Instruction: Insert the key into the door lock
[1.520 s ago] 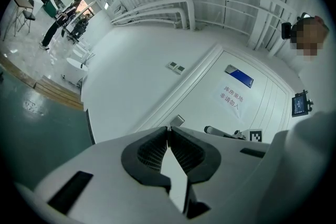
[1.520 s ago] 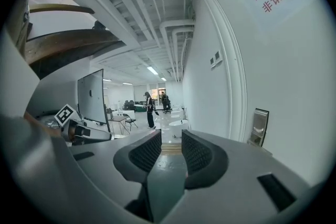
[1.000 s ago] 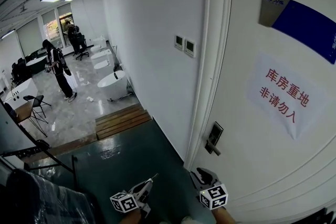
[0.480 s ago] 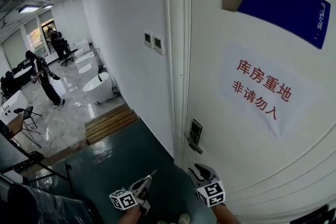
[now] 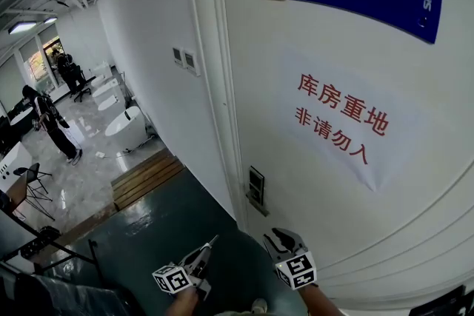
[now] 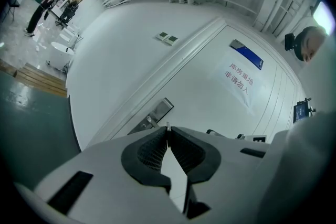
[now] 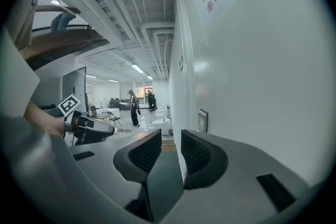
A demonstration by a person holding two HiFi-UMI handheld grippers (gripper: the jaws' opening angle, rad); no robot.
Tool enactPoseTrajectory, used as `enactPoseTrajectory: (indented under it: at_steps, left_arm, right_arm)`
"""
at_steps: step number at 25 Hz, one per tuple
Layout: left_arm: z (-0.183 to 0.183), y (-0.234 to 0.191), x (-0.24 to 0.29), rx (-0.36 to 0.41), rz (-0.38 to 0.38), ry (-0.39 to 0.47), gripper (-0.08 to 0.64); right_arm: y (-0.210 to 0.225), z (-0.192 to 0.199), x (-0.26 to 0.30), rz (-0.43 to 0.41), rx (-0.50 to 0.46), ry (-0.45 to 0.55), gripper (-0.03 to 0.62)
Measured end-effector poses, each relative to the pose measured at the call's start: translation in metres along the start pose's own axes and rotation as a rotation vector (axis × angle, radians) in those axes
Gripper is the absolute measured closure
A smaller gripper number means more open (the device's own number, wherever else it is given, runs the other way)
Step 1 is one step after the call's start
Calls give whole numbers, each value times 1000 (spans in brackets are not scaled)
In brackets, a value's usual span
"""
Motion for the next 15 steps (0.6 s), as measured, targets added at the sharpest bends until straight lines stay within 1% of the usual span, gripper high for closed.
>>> enactPoseTrajectory:
  at_steps: [9, 15]
  left_arm:
    - [8, 2, 23, -27, 19, -26, 526]
    - [3, -7, 37, -48, 23, -54, 526]
  right_arm:
    - [18, 11, -5, 19, 16, -14, 483]
    - [23, 11, 3, 34, 19, -22, 483]
Point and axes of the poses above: the fingertips, and each gripper's own axes: x forward along the fingers, y to its right, z out of its underside, the point moved 4 cm from there along -x, backward along the fingers, and after that the axes turned 6 degrees about -y, right-handed, at the moved point
